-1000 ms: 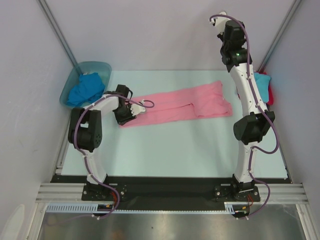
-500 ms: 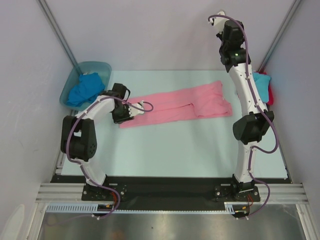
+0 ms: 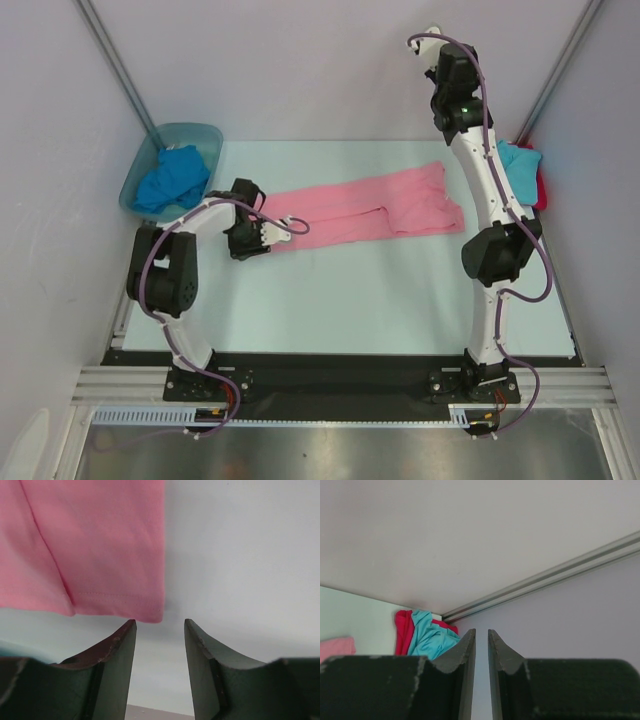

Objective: Fold and stack the t-shirts
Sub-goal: Fold the tshirt

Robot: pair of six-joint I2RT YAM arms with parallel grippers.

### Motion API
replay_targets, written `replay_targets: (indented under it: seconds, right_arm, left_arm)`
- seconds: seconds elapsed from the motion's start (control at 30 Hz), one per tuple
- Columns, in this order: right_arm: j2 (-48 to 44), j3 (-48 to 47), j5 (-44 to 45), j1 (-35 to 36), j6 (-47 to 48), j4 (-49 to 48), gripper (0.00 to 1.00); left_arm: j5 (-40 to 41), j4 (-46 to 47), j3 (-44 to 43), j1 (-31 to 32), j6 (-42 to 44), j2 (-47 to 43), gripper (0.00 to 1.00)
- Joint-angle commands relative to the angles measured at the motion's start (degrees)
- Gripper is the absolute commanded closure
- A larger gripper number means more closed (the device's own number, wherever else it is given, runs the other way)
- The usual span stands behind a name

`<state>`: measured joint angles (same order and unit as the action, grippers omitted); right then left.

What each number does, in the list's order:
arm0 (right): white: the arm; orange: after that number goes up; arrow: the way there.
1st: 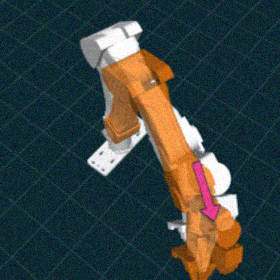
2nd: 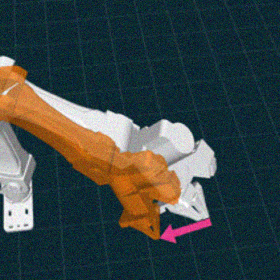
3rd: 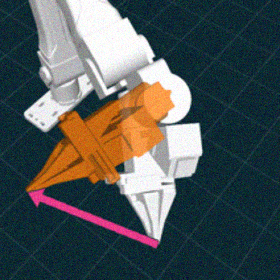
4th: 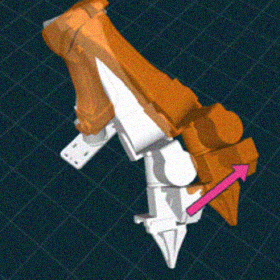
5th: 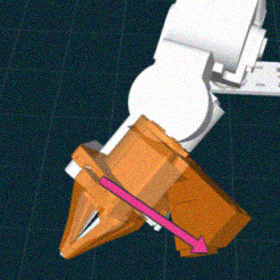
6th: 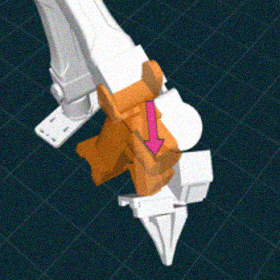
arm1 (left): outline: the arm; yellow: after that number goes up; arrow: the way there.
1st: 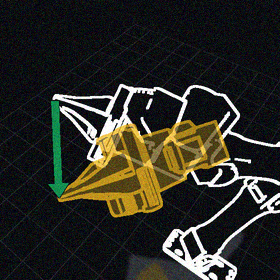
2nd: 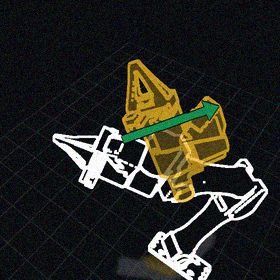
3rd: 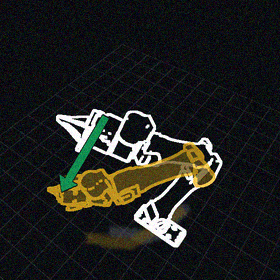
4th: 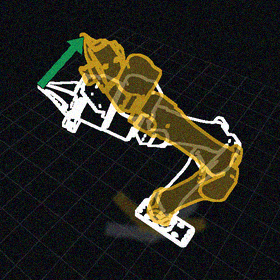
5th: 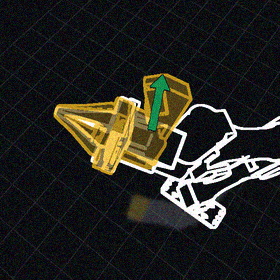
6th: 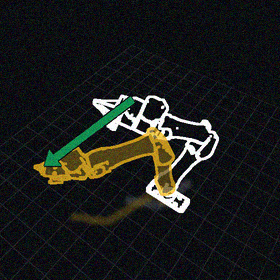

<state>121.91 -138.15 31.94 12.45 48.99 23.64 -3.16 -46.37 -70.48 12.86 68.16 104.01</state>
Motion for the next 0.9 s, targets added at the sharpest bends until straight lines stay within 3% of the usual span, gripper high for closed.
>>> replay_targets:
  seconds: [0.0, 0.17, 0.27, 0.37, 0.4, 0.43, 0.7, 0.87]
  right_arm:
    - [-0.27, -2.65, 1.19, 0.38, 0.31, -2.1, 0.79]
    - [-0.44, -2.65, 1.28, 0.21, 0.31, -2.02, 0.79]
    - [-0.7, -2.57, 1.19, 0.38, 0.14, -1.93, 0.79]
    - [-0.97, -2.65, 1.1, 0.47, 0.05, -1.84, 0.79]
    - [-1.06, -2.65, 1.1, 0.47, 0.14, -1.93, 0.79]
    - [-1.06, -2.65, 1.02, 0.39, 0.31, -2.02, 0.79]
    - [-1.41, -2.65, 0.84, 0.3, 0.49, -2.28, 0.79]
    - [-1.23, -2.21, 0.4, 0.03, 0.49, -2.11, 0.79]
  left_arm:
    - [-1.24, 1.19, -0.63, 0.76, 0.92, 1.11, 0.51]
    - [-1.06, 2.33, 0.08, 1.02, 0.48, 2.25, 0.51]
    - [-1.15, 2.86, 0.43, 1.2, 0.13, 2.95, 0.57]
    - [-0.88, 3.04, 0.6, 1.2, -0.22, 3.48, 0.79]
    - [-0.71, 3.21, 0.78, 1.2, -0.13, 3.48, 0.95]
    - [-0.45, 3.39, 1.04, 1.2, -0.05, 3.4, 1.0]
    - [-1.23, -0.29, 1.93, 1.99, 2.14, 0.42, 1.0]
    - [-7.2, -14.43, -2.2, 4.97, 7.5, -5.47, 0.99]
